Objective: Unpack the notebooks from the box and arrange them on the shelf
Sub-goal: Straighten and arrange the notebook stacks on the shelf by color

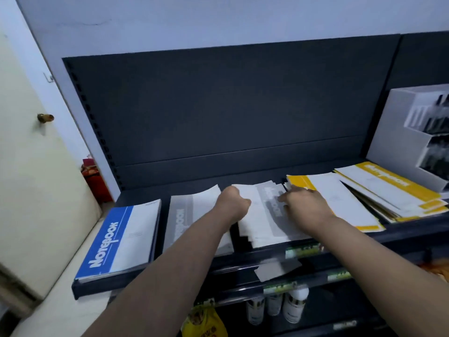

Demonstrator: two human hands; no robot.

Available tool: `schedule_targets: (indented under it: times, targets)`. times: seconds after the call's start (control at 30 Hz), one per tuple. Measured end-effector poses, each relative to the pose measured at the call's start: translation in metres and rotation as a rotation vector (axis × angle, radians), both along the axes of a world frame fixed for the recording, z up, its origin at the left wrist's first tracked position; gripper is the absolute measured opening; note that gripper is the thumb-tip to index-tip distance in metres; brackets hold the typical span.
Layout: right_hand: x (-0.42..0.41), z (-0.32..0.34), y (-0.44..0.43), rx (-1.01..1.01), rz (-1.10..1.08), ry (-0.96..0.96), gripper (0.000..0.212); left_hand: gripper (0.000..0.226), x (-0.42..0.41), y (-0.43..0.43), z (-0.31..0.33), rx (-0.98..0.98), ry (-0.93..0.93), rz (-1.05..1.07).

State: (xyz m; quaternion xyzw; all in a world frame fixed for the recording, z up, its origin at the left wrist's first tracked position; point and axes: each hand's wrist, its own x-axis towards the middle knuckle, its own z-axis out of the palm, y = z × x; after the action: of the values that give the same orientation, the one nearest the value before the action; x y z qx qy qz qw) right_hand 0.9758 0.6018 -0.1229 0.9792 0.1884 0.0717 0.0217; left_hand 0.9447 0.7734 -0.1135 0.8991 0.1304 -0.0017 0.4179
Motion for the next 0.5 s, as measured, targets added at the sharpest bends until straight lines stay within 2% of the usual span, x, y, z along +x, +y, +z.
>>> schedule_targets:
  times: [0.03, 0.13, 0.23, 0.3, 0.37, 0.43, 0.5]
  targets:
    - [0.005, 0.000, -0.009, -0.001, 0.021, 0.008, 0.031, 0.022, 0.003, -0.009, -0.001, 0.044, 0.050, 0.010]
    - [0.019, -0.003, -0.026, 0.019, 0.099, 0.060, 0.031, 0.010, 0.013, -0.025, -0.006, 0.151, 0.119, 0.046]
    - [0.035, -0.010, -0.037, 0.011, 0.180, 0.115, 0.031, 0.029, 0.024, -0.037, -0.011, 0.152, 0.168, 0.122]
    - [0.043, -0.014, -0.041, 0.009, 0.228, 0.143, 0.032, 0.033, 0.028, -0.046, -0.013, 0.124, 0.190, 0.172]
    - [0.049, -0.018, -0.046, 0.022, 0.278, 0.132, 0.031, 0.029, 0.031, -0.056, -0.017, 0.117, 0.200, 0.202]
    - [0.052, -0.022, -0.050, 0.025, 0.297, 0.131, 0.030, 0.011, 0.032, -0.065, -0.019, 0.119, 0.191, 0.237]
    - [0.053, -0.024, -0.051, 0.015, 0.292, 0.161, 0.028, 0.013, 0.032, -0.067, -0.019, 0.122, 0.195, 0.291]
